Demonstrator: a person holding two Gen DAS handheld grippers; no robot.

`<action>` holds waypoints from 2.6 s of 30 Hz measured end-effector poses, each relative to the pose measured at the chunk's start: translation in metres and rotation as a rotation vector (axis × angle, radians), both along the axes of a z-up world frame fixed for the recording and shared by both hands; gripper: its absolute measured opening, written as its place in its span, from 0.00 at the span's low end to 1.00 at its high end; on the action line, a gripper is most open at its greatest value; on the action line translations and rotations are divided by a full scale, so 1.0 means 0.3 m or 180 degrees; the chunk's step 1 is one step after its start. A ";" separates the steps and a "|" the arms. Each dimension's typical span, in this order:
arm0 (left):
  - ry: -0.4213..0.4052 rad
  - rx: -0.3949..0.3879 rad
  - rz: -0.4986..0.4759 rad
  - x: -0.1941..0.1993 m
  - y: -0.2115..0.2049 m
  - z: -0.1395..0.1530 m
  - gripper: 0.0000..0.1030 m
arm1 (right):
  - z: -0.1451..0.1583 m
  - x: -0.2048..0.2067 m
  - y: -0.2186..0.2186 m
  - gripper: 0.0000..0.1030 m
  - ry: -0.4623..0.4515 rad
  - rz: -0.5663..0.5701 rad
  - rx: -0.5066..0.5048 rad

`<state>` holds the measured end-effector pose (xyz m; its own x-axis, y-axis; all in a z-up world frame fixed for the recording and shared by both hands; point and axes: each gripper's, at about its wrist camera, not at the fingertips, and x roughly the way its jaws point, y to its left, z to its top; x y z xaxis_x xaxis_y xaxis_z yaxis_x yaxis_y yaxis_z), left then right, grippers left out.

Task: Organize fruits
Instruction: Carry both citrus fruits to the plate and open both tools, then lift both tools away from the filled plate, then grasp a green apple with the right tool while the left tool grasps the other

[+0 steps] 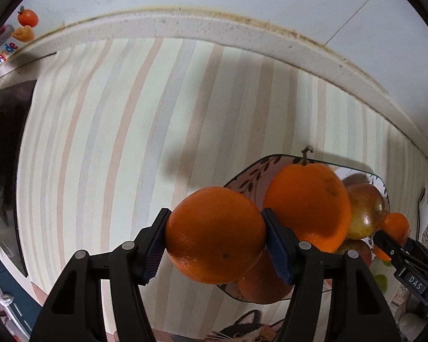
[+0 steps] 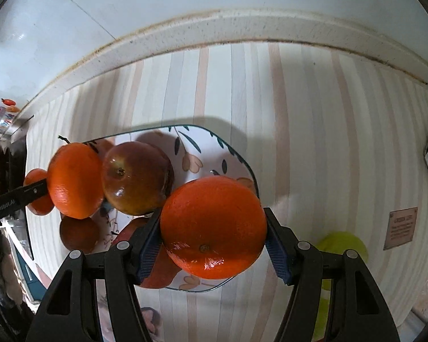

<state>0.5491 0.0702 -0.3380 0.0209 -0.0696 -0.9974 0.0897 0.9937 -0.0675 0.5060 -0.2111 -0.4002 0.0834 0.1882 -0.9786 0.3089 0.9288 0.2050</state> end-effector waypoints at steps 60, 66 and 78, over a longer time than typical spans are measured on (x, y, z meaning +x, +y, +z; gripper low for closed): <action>-0.1536 -0.0007 -0.0074 -0.725 -0.118 0.634 0.84 | 0.749 -0.614 0.169 0.92 -0.1341 0.0452 -0.0415; -0.1581 -0.0049 -0.0039 -0.754 -0.098 0.656 0.84 | 0.795 -0.646 0.173 0.92 -0.1442 0.0456 -0.0359; -0.1287 0.0037 -0.0238 -0.720 -0.241 0.532 0.84 | 0.671 -0.656 -0.125 0.92 -0.1166 -0.0220 0.0117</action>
